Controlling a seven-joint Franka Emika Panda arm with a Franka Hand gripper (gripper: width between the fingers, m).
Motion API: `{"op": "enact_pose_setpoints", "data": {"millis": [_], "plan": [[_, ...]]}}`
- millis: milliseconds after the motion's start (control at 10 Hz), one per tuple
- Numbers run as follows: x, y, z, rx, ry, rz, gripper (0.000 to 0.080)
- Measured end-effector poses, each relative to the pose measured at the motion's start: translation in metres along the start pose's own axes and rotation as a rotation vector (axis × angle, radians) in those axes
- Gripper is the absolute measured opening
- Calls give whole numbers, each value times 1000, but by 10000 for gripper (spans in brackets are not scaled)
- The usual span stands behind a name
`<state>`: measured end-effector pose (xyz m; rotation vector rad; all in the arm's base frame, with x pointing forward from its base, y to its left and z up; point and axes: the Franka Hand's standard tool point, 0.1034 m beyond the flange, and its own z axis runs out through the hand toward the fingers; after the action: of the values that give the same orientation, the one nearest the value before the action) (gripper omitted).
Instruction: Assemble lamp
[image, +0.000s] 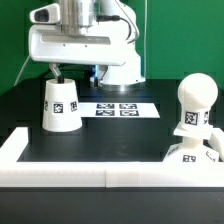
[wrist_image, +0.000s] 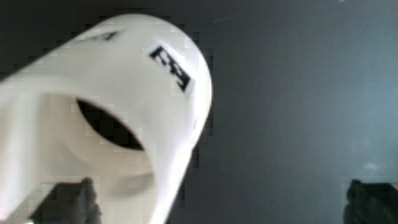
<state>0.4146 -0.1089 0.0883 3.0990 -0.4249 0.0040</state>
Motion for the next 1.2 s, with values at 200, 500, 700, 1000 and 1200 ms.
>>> {"op": "enact_pose_setpoints", "data": {"millis": [200,500,700,1000,1200], "plan": [[0,1,6,-8,-1,-9,699],[6,-1,6,-11,4,-23,597],[5,-1,7,-11,3,-23,416],[5,-1,7,-11,3,-23,99],[6,-1,6,-11,5,-24,42]]}}
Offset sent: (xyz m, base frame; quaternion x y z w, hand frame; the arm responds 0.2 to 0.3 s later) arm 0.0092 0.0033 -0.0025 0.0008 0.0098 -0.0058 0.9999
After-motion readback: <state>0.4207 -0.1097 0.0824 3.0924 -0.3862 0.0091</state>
